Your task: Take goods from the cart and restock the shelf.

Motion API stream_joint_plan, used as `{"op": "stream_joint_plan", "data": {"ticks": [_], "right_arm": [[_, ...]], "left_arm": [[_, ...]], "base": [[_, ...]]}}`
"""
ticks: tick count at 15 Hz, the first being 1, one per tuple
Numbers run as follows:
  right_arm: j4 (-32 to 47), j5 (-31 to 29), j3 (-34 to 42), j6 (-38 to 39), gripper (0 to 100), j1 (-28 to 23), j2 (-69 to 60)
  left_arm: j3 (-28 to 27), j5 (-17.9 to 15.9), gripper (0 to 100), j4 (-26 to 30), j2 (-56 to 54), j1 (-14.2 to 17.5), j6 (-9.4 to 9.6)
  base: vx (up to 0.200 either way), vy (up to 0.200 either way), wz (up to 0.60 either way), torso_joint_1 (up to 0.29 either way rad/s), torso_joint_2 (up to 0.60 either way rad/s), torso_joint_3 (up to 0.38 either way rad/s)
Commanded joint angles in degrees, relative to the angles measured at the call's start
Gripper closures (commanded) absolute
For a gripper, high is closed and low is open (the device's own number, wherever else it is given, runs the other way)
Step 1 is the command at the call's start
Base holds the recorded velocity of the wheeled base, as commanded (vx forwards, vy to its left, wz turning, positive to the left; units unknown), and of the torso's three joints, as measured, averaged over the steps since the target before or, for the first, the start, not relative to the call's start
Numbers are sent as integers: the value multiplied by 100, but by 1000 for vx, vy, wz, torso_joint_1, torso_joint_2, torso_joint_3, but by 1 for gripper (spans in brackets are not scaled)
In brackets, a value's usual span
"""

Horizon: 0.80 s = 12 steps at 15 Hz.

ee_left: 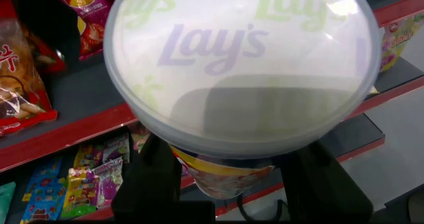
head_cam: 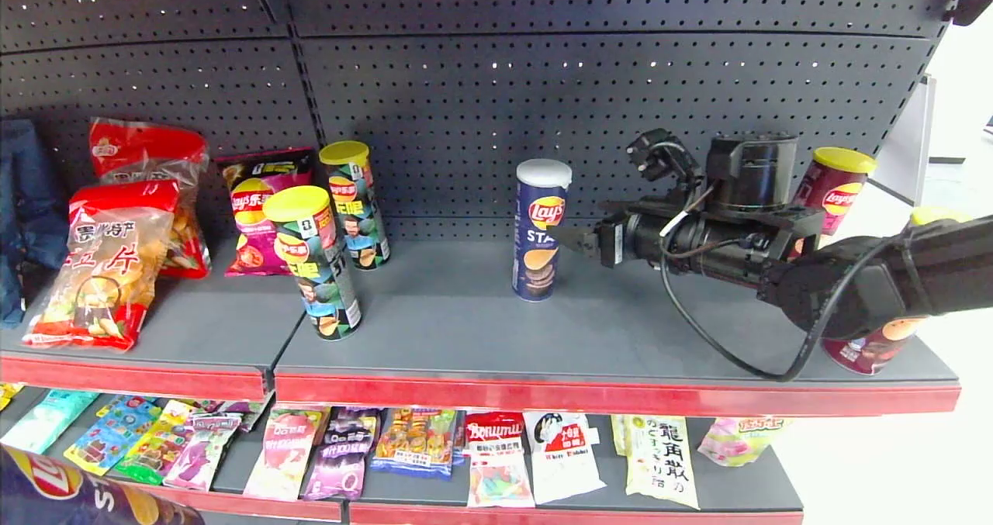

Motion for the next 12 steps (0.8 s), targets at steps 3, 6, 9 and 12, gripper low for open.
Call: {"op": "stream_joint_plan", "data": {"ticks": [3, 6, 9, 12], "right_arm": [[-82, -5, -166, -6, 0, 191, 334], [-161, -49, -500, 3, 0, 173, 633], [-152, -58, -772, 3, 0, 165, 800], [-152, -58, -904, 3, 0, 147, 949]], "left_arm": [[-9, 1, 100, 2, 39, 1, -3], [-9, 1, 100, 2, 39, 1, -3], [35, -7, 100, 2, 39, 1, -3], [43, 1, 100, 2, 39, 1, -3]], "base": [[0, 0, 0, 0, 0, 0], [0, 0, 0, 0, 0, 0], [0, 0, 0, 0, 0, 0], [0, 0, 0, 0, 0, 0]]}}
